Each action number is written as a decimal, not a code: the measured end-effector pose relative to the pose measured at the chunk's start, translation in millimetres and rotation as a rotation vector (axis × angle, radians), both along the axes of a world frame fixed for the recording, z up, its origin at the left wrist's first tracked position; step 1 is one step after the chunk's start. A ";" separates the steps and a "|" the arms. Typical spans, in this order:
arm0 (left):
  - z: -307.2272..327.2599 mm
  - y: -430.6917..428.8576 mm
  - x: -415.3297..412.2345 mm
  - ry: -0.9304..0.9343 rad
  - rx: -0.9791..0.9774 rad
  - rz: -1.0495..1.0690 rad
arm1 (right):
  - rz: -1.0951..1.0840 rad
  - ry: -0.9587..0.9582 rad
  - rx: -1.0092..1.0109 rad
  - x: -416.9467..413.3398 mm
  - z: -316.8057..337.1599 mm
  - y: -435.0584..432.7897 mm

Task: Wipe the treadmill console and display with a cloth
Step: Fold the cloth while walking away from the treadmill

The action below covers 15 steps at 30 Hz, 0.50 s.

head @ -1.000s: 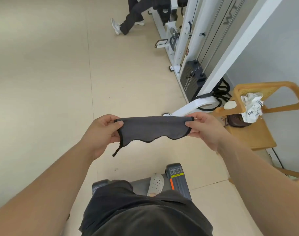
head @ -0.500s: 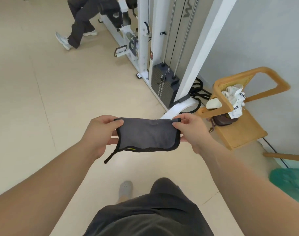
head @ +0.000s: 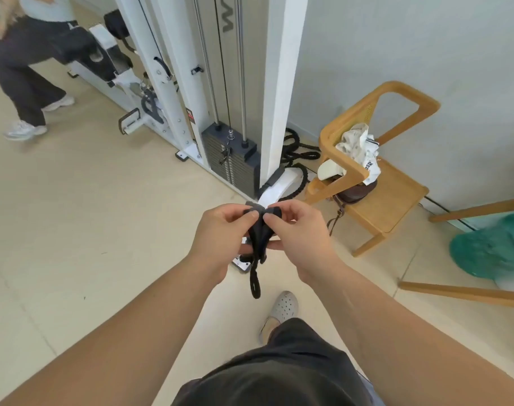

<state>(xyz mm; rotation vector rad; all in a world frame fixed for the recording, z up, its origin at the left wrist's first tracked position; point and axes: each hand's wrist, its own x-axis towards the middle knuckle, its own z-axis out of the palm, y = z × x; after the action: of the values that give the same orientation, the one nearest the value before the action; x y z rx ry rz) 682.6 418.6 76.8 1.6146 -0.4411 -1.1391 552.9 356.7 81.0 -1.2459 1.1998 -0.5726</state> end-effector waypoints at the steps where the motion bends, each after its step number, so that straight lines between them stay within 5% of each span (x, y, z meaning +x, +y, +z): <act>1: -0.8 -16.5 -6.5 -0.001 -0.004 -0.020 | -0.027 -0.015 0.000 -5.3 -0.3 -11.6; 10: 8.7 -189.0 -97.3 0.015 -0.005 -0.262 | -0.069 -0.115 0.005 -105.2 15.4 -142.1; 15: 9.0 -267.7 -150.1 -0.065 0.016 -0.509 | -0.252 0.062 -0.073 -178.9 7.2 -204.1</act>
<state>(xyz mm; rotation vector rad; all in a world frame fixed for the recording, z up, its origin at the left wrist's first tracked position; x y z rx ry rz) 532.5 150.9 85.8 1.6005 -0.9247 -1.4658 374.1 152.6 88.2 -1.1882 1.4105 -0.7736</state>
